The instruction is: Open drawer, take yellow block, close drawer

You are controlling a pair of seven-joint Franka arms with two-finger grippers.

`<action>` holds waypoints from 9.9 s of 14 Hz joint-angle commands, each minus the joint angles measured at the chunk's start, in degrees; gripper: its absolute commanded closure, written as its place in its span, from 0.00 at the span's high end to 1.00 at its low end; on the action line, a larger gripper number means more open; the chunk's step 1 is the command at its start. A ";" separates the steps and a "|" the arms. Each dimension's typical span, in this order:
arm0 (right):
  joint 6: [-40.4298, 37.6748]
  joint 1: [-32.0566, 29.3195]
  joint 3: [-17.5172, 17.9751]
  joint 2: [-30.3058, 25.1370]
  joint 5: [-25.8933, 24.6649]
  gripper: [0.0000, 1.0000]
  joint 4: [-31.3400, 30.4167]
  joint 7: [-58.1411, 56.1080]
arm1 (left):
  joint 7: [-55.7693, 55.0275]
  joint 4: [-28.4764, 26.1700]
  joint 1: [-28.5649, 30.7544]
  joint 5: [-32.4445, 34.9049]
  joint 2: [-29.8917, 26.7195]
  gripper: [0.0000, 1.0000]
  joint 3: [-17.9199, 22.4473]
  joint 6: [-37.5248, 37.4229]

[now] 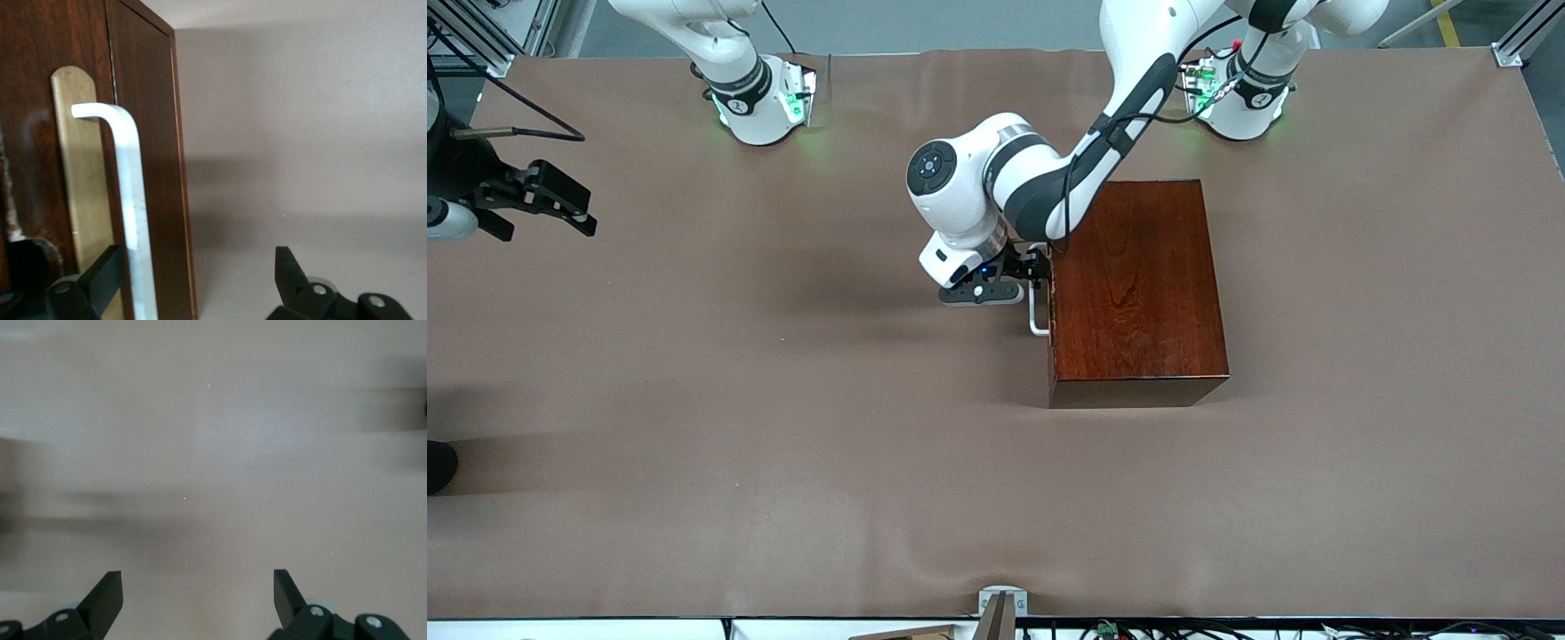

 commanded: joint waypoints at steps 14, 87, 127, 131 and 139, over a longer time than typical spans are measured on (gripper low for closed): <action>-0.99 0.21 -0.08 -0.43 -0.01 1.00 0.10 0.79 | -5.05 1.46 -1.57 0.46 1.50 1.00 -0.38 9.83; 2.44 20.78 -0.08 12.40 6.04 1.00 0.80 54.12 | 43.75 -21.31 45.69 -14.73 -44.47 1.00 -3.20 -12.31; 32.06 39.76 -0.43 38.51 5.79 1.00 7.92 129.37 | 51.47 -18.67 48.62 -14.92 -42.53 1.00 -0.12 -13.45; 33.19 40.20 -0.52 38.68 4.04 1.00 5.64 129.37 | 51.55 -18.58 48.62 -14.92 -42.53 1.00 -0.12 -13.45; 33.11 39.67 -0.34 37.89 3.68 0.00 6.76 129.02 | 51.55 -18.58 48.53 -14.92 -42.62 1.00 -0.21 -13.45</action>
